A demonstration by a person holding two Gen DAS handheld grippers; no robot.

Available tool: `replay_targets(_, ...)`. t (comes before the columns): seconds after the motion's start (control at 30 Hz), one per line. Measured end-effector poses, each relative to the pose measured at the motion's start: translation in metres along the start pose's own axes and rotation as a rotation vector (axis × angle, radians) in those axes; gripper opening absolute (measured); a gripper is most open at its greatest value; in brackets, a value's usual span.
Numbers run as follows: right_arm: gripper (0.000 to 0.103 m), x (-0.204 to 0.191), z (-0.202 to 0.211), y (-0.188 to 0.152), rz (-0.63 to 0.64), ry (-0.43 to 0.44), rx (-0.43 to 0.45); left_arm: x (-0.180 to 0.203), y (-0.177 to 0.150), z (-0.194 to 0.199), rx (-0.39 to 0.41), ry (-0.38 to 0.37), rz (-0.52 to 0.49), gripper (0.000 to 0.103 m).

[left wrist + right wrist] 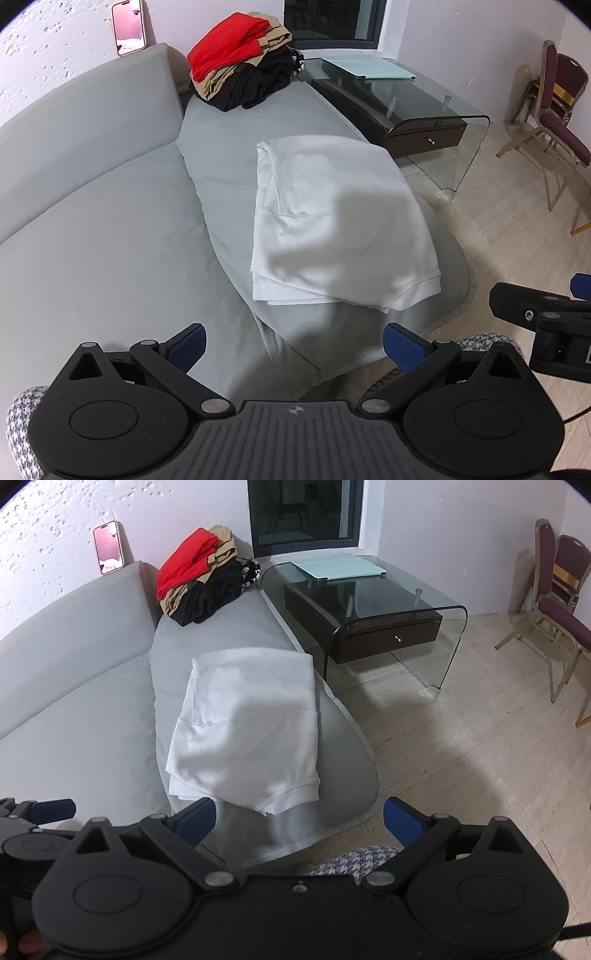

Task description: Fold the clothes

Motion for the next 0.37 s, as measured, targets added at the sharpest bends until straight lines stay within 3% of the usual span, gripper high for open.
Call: replay_targets(0.37, 0.098, 0.0005, -0.0039, -0.0023, -0.003, 0.002, -0.007, -0.0011, -0.0008, -0.0048, 0.027, -0.006, 0.032, 0.102)
Point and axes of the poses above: each gripper's, at about its wrist camera, not at the fingertips, and z roughly against the way its jaws point, x to its right, y to its top, the point moved 1 cm from there along -z, roughly the way its jaws point, and after that the axes turned 10 degrees about z, right-handed, at the moved point
